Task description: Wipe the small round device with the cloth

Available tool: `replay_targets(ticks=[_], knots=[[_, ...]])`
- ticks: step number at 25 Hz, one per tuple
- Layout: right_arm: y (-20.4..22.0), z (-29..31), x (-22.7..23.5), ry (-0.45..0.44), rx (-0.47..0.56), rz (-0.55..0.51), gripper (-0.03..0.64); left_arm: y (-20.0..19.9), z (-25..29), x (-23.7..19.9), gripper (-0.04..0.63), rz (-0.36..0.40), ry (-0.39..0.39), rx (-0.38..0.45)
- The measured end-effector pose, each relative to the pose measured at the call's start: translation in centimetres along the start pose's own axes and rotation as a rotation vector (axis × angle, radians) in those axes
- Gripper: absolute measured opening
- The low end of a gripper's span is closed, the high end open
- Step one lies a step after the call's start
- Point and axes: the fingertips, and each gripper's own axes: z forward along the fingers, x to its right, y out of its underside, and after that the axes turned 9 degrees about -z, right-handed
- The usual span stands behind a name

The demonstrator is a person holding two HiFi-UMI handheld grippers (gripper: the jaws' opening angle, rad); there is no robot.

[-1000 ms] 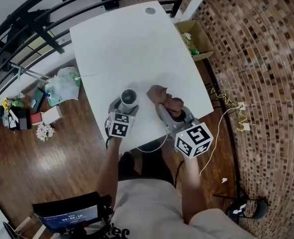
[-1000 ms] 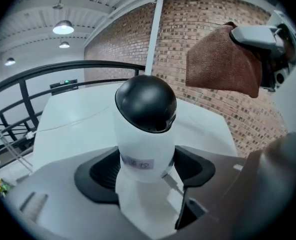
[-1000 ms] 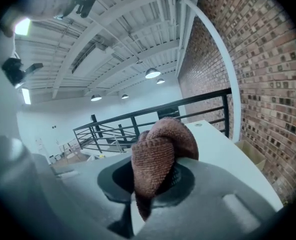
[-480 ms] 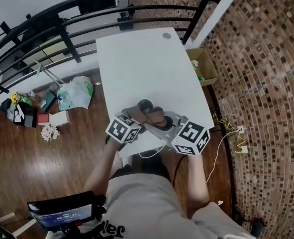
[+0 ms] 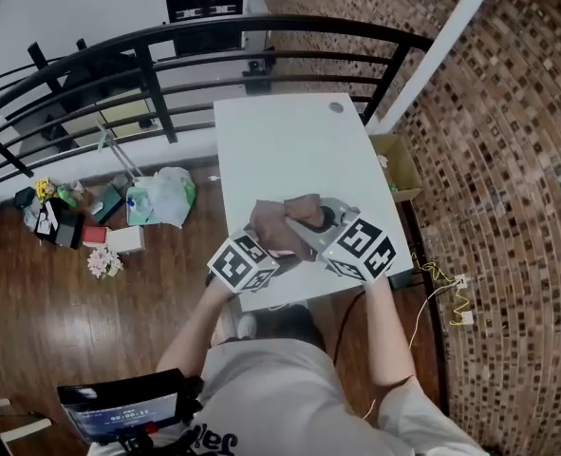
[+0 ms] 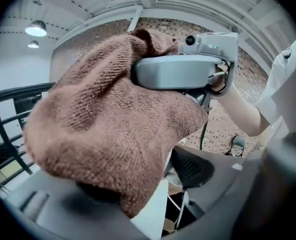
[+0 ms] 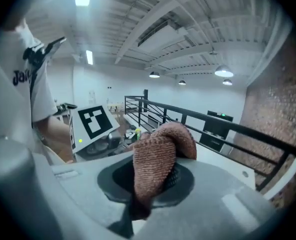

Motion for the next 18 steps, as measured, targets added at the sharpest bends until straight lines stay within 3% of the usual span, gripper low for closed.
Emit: replay_targets(ticks=[3,7,10,14,18], knots=[[0.5,1.0,-0.2,-0.048,0.031,0.079,0.026,1.4,-0.1,-0.2,0.344,-0.017,0.007,0.018],[1.5,1.7,1.8,-0.026,-0.042,0.084,0.026,1.9,0.3,0.5,0.344,-0.039,0.042,0.061],[2.9,1.1,3.7,-0.013,-0.081,0.145,0.026,1.7,0.3,1.3,0.344,-0.057,0.083,0.105],[5.6,0.7,5.5,-0.017,-0.092,0.269,0.026,0.9,-0.9,2.8,0.344,-0.101,0.23,0.209],[5.7,0.2,4.3,-0.123,0.056,0.44,0.026,-1.1,-3.1,3.3,0.344,-0.21,0.365,0.359]])
